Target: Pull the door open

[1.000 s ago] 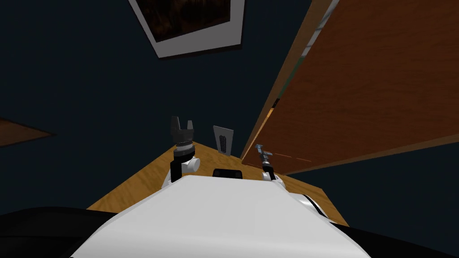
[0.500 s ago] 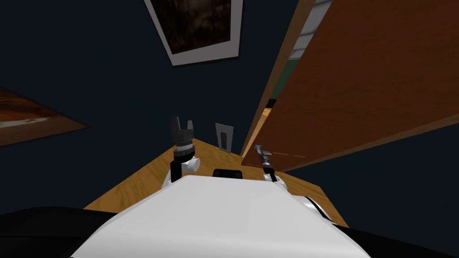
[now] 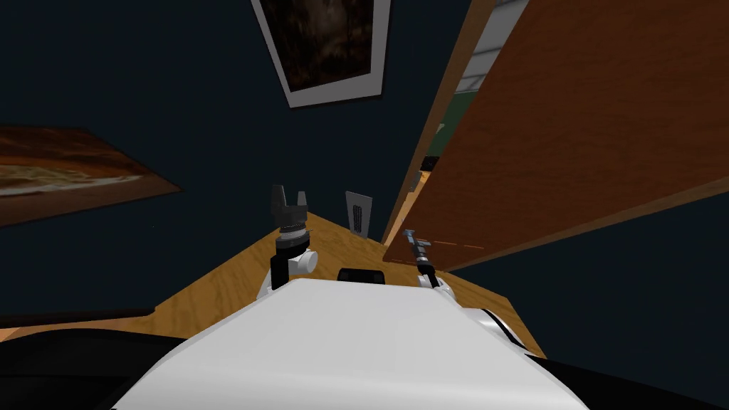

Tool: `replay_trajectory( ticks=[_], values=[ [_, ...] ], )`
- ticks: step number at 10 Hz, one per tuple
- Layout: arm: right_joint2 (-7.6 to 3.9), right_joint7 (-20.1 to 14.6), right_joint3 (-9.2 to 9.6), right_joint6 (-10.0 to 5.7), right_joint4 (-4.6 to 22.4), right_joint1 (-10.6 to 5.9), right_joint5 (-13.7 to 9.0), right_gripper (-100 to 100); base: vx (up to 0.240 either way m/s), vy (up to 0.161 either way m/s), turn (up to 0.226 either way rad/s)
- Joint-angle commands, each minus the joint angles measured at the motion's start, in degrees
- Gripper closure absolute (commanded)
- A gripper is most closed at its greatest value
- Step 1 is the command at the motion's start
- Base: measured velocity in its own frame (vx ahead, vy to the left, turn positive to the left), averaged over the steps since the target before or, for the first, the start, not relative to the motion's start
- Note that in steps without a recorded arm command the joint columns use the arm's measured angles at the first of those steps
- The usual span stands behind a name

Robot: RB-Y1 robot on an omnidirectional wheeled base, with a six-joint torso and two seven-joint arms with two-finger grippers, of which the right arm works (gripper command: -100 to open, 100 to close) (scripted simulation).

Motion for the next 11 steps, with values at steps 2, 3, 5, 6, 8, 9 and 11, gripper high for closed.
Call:
replay_trajectory(
  ticks=[2, 3, 5, 6, 8, 9, 11],
  values=[
    [0.47, 0.69, 2.02, 0.01, 0.27, -0.76, -1.10, 100, -0.228, -0.095, 0.203],
    [0.47, 0.69, 2.02, 0.01, 0.27, -0.76, -1.10, 100, -0.192, -0.087, 0.088],
    [0.47, 0.69, 2.02, 0.01, 0.27, -0.76, -1.10, 100, -0.039, -0.013, -0.011],
    [0.53, 1.07, 3.12, 0.05, 0.37, -1.26, -1.88, 100, -0.110, -0.091, 0.180],
    [0.58, 1.37, 4.00, 0.05, 0.44, -1.67, -2.54, 100, -0.226, -0.134, 0.176],
    [0.61, 1.48, 4.31, 0.04, 0.47, -1.81, -2.78, 100, -0.257, -0.108, 0.115],
    [0.36, 1.12, 4.86, -0.36, 0.86, -2.02, -2.81, 100, -0.127, -0.024, 0.080]
  ],
)
